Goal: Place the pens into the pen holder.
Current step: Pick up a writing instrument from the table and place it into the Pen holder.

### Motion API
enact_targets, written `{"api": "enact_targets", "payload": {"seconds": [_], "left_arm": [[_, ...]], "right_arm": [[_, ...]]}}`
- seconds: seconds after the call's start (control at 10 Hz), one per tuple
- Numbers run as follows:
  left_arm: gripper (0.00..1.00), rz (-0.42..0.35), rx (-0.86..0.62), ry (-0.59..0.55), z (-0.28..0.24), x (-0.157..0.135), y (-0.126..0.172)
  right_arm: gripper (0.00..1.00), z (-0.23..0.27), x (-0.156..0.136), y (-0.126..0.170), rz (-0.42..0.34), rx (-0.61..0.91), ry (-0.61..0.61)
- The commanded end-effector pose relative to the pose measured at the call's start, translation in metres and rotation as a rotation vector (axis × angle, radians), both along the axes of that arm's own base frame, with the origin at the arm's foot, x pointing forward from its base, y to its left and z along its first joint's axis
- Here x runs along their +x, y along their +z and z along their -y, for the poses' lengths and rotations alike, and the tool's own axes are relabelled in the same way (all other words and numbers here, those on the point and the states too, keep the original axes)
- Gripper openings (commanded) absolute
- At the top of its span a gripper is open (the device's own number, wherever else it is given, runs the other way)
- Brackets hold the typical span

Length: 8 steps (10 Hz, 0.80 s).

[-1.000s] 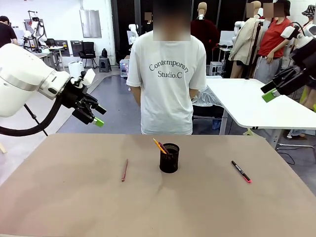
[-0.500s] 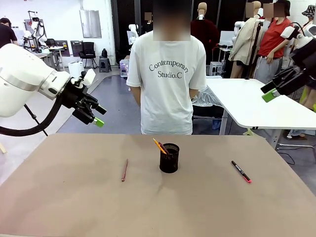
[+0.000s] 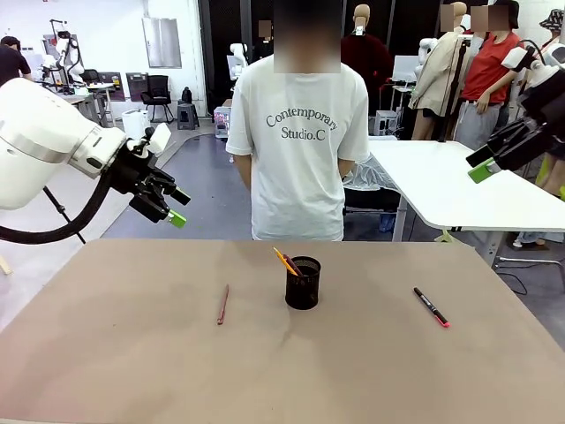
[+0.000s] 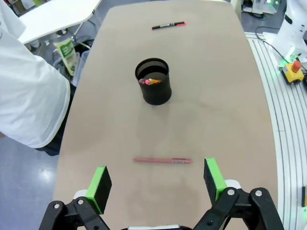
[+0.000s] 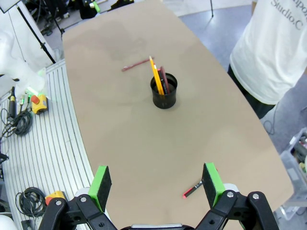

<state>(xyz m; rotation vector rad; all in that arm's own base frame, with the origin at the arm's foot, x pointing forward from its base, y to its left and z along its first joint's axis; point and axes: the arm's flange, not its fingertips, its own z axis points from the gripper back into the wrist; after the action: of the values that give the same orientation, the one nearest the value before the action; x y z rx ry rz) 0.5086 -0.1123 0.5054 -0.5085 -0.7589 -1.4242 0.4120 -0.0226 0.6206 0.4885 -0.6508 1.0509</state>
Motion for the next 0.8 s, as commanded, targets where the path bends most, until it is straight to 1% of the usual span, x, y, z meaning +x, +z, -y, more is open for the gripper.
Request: {"api": "enact_targets", "payload": {"seconds": [0.0,0.1,0.2,0.3,0.5,0.6,0.7], "left_arm": [[1.0,-0.007,0.012,0.009,0.0,0.001,0.004],[1.0,-0.007,0.012,0.009,0.0,0.001,0.004],[1.0,-0.007,0.012,0.009,0.0,0.001,0.004],[1.0,-0.007,0.012,0.009,0.0,0.001,0.004],[1.0,-0.007,0.012,0.009,0.0,0.001,0.004],[1.0,-0.007,0.012,0.009,0.0,0.001,0.004],[1.0,-0.007,0.012,0.009,0.0,0.001,0.004]], "right_arm": [[1.0,0.0,0.0,0.0,0.0,0.0,0.0],[1.0,-0.017,0.008,-0.004,-0.015,-0.032,-0.032],[1.0,-0.033,0.012,-0.012,-0.042,-0.105,-0.123],[1.0,-0.049,0.02,-0.02,-0.074,-0.205,-0.171],[1.0,-0.074,0.028,-0.037,-0.104,-0.346,-0.251],[1.0,-0.079,0.037,-0.051,-0.147,-0.412,-0.292],[1.0,-0.083,0.046,-0.076,-0.21,-0.423,-0.37]]}}
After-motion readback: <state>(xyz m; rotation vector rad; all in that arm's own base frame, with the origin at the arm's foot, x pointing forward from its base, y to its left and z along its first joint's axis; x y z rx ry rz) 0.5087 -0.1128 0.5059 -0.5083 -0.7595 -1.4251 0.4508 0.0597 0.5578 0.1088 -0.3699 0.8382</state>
